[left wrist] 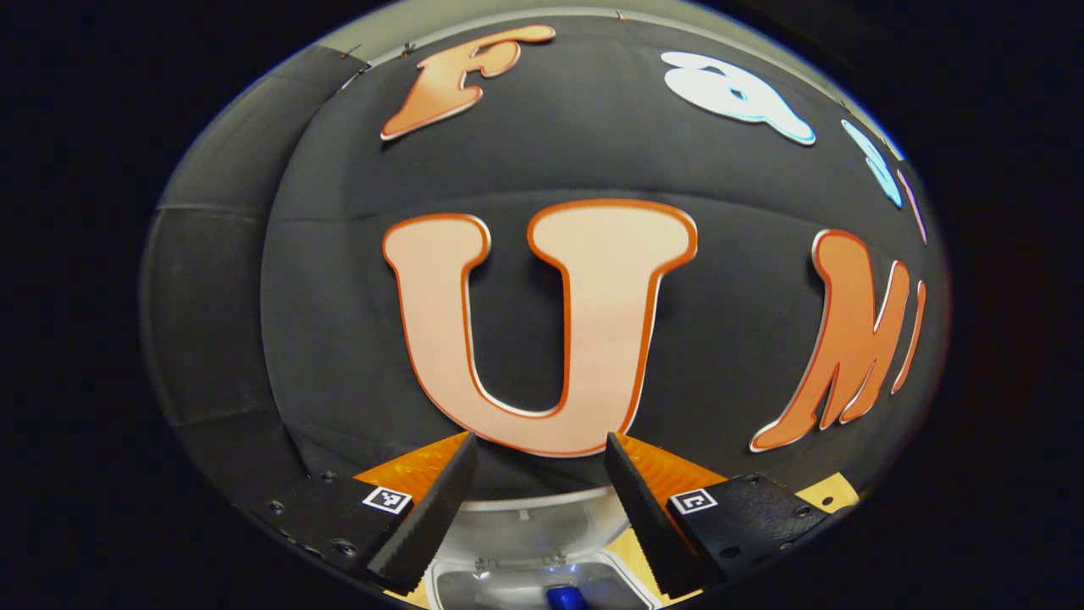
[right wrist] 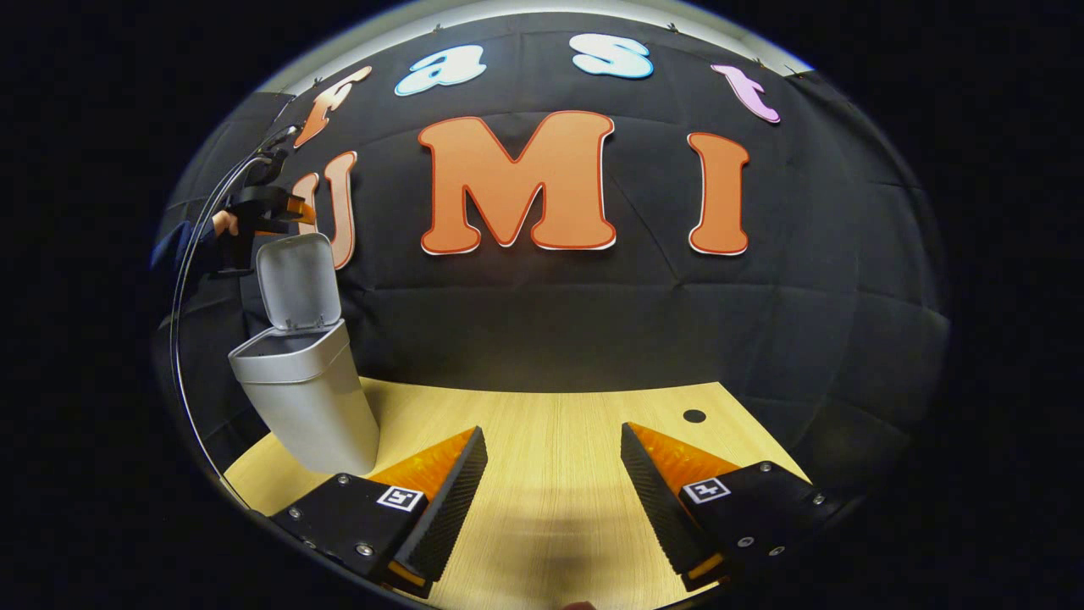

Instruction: Press the lid of the desktop garbage bin to open it, pick up the crumpled paper on the desktop and throw it into the bin, then pick up the pop can on the desktop and drop it into the bin, and finally close the garbage bin lid.

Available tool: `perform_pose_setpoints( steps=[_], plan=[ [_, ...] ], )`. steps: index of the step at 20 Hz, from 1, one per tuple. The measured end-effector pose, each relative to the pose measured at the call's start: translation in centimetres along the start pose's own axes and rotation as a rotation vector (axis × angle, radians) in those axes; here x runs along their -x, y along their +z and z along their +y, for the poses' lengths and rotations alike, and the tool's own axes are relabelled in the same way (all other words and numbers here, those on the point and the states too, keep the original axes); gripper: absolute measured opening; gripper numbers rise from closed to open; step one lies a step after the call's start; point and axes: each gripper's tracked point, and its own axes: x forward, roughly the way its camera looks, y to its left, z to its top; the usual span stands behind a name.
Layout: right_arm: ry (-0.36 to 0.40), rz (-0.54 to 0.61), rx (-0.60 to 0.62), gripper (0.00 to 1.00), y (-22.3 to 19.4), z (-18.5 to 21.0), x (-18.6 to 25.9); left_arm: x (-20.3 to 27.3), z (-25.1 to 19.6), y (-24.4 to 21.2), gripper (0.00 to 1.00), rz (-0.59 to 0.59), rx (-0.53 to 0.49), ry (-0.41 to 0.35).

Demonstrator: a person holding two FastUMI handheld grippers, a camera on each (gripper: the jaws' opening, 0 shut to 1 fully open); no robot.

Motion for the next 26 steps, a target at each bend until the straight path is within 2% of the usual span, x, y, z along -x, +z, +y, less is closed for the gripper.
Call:
perform_pose_setpoints(
  steps=[1,3,4,9,11,16,19,24,26],
  plan=[
    [-0.003,0.007,-0.007,0.95,-0.2,-0.1,0.1,1.2,-0.1,-0.5,0.95,0.015,-0.015,0.008],
    [-0.013,0.017,-0.011,0.95,-0.6,-0.6,0.2,1.4,-0.5,-0.1,0.93,-0.046,-0.042,-0.011],
    [-0.017,0.018,-0.010,0.95,-0.8,-0.8,0.3,3.0,-0.8,-0.8,0.95,-0.029,-0.056,-0.024],
    [-0.029,0.030,-0.016,0.95,-1.3,-1.3,0.3,9.2,-1.7,-4.8,0.92,-0.072,-0.007,-0.023],
    [-0.029,0.034,-0.013,0.95,-1.4,-1.3,0.1,11.0,-2.0,-7.7,0.92,-0.056,-0.036,-0.008],
    [-0.007,0.037,-0.008,0.95,-1.5,-0.7,0.0,12.4,-1.8,-16.3,0.93,0.086,0.041,0.009],
    [0.006,0.028,-0.009,0.95,-1.2,-0.5,0.0,13.1,-1.5,-18.1,0.93,0.123,0.075,0.032],
    [0.017,0.030,-0.005,0.95,-1.1,-0.1,0.0,14.0,-2.0,-21.0,0.94,0.210,0.007,0.041],
    [0.024,0.026,-0.006,0.95,-1.0,0.1,0.1,13.8,-1.9,-20.7,0.96,0.171,-0.014,0.047]
  ],
)
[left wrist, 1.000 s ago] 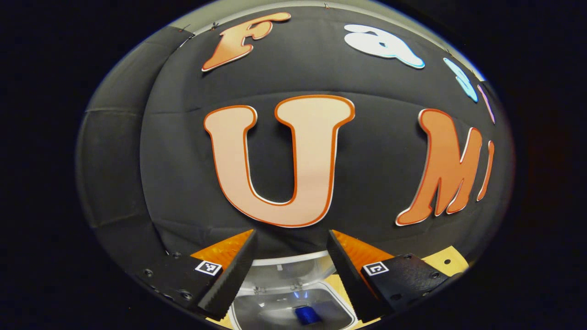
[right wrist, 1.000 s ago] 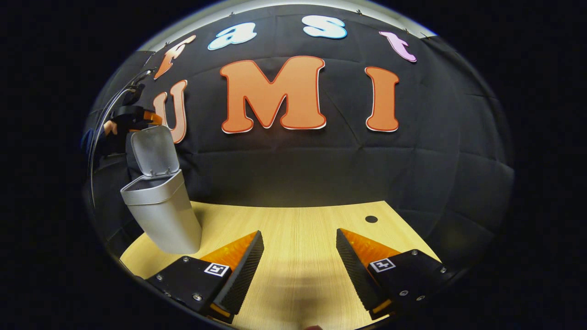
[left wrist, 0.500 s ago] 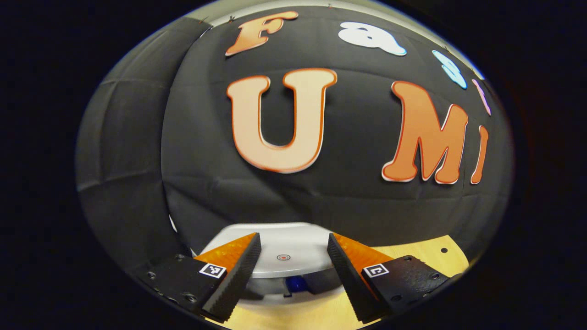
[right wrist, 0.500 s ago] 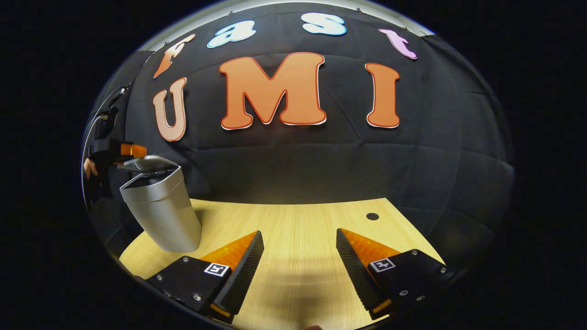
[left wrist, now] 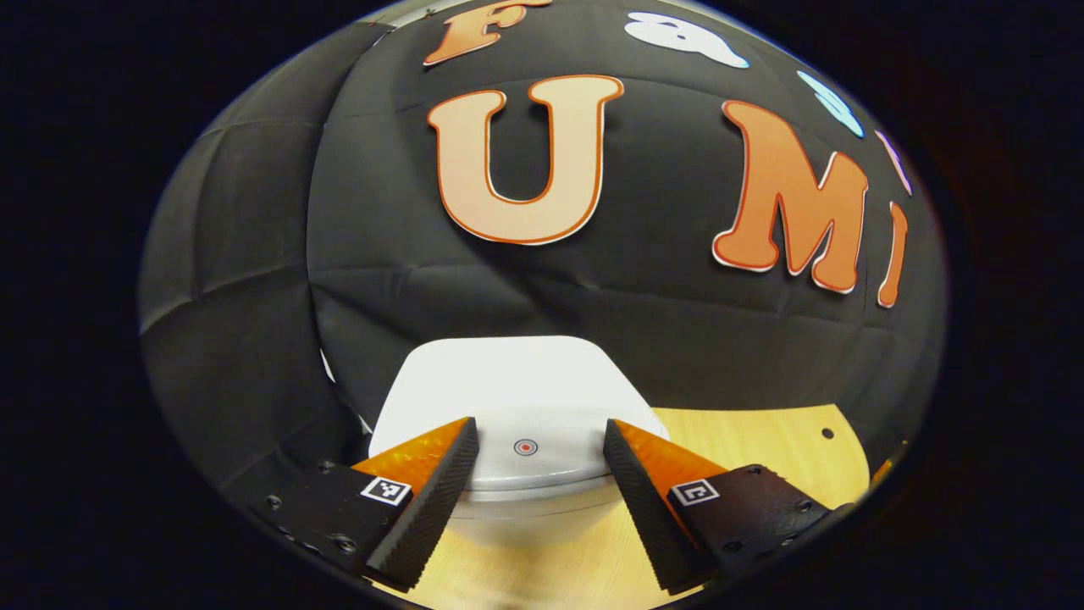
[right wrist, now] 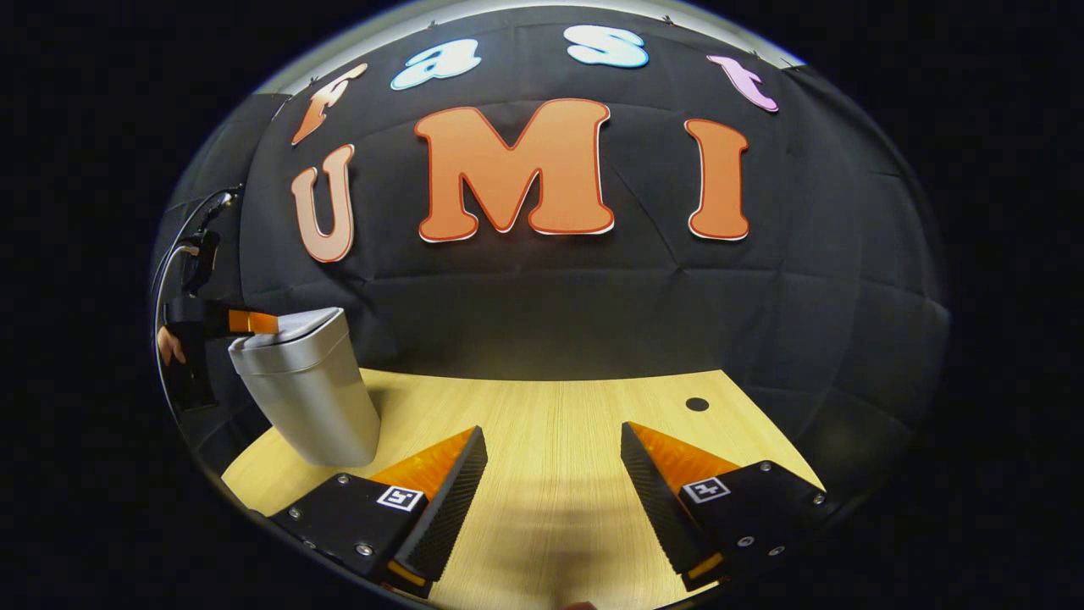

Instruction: Press the lid of the desktop garbage bin to open it, pick up the crumpled paper on the desktop and throw it into the bin, then pick up the pop can on the desktop and drop it into the bin, and finally close the garbage bin lid.

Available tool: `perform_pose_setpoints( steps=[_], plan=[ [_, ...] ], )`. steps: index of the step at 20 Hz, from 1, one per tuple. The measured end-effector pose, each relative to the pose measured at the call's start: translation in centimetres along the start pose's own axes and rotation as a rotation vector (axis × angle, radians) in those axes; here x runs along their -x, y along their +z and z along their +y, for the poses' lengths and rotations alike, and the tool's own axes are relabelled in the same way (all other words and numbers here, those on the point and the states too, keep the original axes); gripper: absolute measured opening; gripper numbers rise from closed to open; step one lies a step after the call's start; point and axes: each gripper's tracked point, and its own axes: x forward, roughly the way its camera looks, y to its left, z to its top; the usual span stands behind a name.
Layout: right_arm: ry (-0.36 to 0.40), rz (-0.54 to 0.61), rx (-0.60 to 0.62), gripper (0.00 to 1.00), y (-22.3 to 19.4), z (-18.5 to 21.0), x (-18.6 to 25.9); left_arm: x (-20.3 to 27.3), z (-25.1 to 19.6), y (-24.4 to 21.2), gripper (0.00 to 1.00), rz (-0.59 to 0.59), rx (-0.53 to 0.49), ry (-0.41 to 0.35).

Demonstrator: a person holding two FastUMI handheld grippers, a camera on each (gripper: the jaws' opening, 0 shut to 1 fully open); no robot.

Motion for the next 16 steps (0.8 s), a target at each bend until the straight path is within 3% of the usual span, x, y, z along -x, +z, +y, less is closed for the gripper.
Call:
perform_pose_setpoints(
  steps=[10,16],
  plan=[
    [0.023,-0.002,-0.001,0.95,0.1,0.7,0.4,0.1,0.0,-0.5,0.95,-0.025,-0.039,0.018],
    [0.010,0.000,-0.031,0.95,0.9,-0.2,1.3,4.8,0.1,3.2,0.94,-0.179,0.046,0.000]
  ],
)
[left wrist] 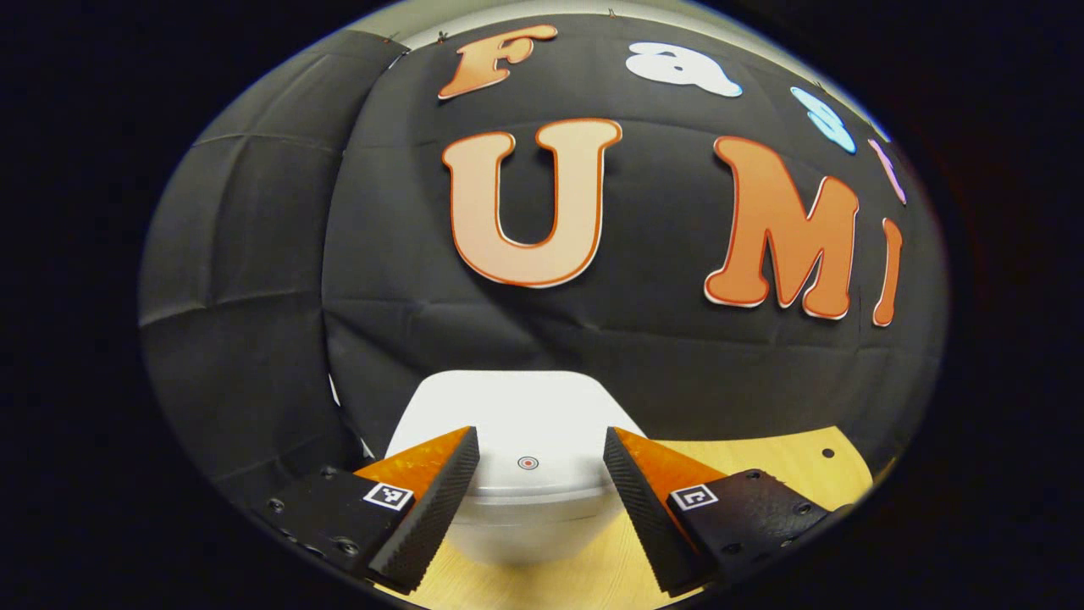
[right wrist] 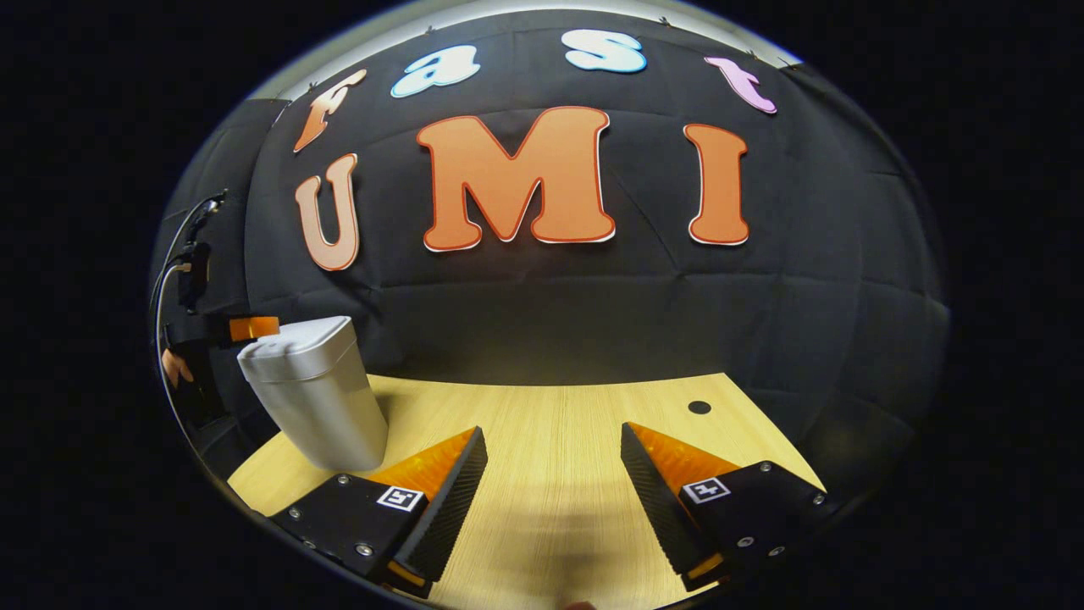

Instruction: Press the lid of the desktop garbage bin to open it, pick up the crumpled paper on the desktop and throw it into the bin, then pick up the pop can on the desktop and drop it into the bin, and finally close the garbage bin lid.

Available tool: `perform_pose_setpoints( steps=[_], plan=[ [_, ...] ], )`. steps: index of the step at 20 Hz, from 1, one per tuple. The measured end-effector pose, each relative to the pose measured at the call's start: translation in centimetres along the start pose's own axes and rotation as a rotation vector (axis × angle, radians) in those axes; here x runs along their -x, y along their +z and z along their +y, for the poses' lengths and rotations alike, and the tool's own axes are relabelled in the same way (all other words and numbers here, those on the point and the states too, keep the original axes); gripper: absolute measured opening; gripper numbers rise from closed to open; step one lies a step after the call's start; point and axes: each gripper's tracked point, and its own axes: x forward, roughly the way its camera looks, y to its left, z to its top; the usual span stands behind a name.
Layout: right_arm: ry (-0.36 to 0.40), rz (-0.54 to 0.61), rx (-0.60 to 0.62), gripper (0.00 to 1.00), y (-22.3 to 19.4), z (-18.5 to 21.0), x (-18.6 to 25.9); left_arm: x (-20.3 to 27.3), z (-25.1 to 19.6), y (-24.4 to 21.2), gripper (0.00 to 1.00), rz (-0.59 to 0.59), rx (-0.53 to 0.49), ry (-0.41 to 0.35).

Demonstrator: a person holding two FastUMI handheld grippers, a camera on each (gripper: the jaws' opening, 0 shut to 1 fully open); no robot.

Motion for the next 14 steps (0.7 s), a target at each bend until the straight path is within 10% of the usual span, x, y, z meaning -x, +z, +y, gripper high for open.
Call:
perform_pose_setpoints(
  steps=[8,14],
  plan=[
    [-0.035,-0.146,0.047,0.95,4.7,-0.2,1.9,8.8,-7.8,0.9,0.95,-0.146,-0.042,-0.112],
    [-0.074,-0.308,0.097,0.95,8.0,1.0,4.3,12.3,-17.3,-4.6,0.95,-0.022,-0.072,-0.302]
  ],
)
